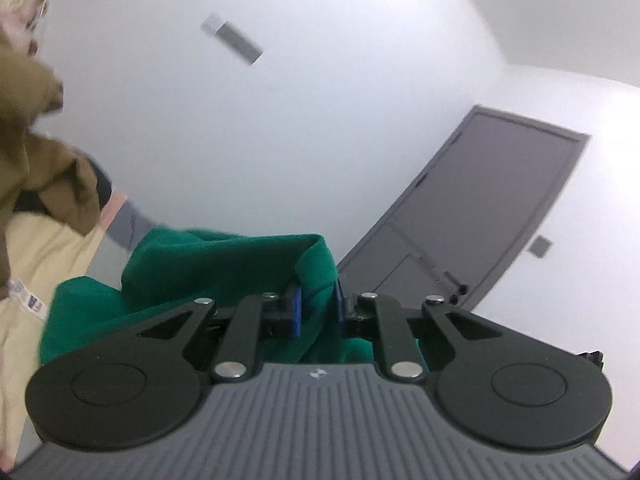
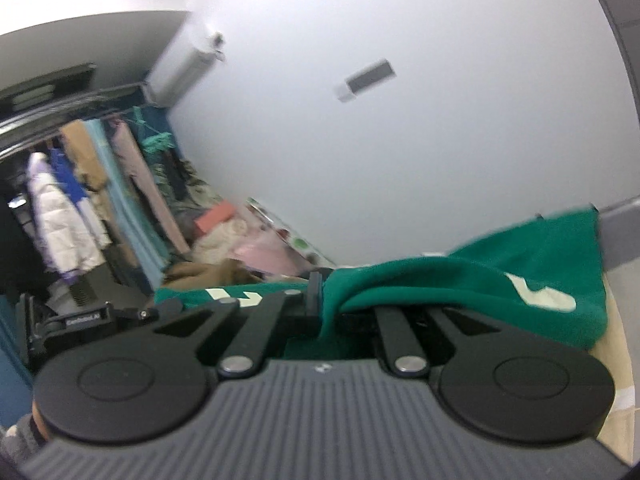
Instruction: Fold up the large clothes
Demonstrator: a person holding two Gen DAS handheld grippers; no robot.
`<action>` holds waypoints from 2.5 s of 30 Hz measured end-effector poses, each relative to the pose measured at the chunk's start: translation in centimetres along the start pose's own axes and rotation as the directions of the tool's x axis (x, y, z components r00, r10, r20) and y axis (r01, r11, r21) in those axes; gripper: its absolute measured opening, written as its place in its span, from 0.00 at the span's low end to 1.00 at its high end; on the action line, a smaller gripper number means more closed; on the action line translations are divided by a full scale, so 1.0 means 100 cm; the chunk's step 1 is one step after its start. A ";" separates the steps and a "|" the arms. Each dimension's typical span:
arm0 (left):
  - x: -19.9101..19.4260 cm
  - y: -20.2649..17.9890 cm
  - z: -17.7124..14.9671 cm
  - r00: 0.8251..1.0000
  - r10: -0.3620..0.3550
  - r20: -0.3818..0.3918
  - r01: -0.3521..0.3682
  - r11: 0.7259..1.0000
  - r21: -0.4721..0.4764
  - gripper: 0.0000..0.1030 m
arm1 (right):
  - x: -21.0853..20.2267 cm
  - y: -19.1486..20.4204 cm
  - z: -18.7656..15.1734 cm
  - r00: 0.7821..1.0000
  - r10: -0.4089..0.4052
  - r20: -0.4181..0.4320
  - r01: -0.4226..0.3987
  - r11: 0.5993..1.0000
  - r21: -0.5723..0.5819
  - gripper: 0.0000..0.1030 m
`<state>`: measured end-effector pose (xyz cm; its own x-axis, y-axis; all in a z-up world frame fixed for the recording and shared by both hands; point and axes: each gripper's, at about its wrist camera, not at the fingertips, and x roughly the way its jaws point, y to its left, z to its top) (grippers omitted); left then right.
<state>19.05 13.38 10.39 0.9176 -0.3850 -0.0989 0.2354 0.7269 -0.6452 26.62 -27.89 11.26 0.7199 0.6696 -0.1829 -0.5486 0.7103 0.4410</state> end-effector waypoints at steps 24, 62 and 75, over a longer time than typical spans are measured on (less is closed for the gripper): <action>-0.115 0.006 -0.112 0.998 0.056 -0.027 -0.058 0.997 -0.054 0.20 | -0.049 0.021 -0.089 0.989 -0.038 -0.141 0.060 0.986 0.154 0.11; -0.095 0.079 -0.135 0.972 0.217 -0.091 -0.224 0.973 -0.063 0.81 | -0.045 0.018 -0.165 0.926 -0.307 -0.220 0.293 0.951 -0.096 0.77; -0.119 0.041 -0.156 0.980 0.174 -0.098 -0.181 0.981 -0.070 0.81 | -0.040 0.032 -0.215 0.799 -0.505 -0.327 0.389 0.848 -0.359 0.77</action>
<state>4.04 12.02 -2.90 0.9088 -0.3066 -0.2830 0.0424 0.7425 -0.6685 12.82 -23.62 -5.44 0.7130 0.2472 -0.6561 -0.3380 0.9411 -0.0128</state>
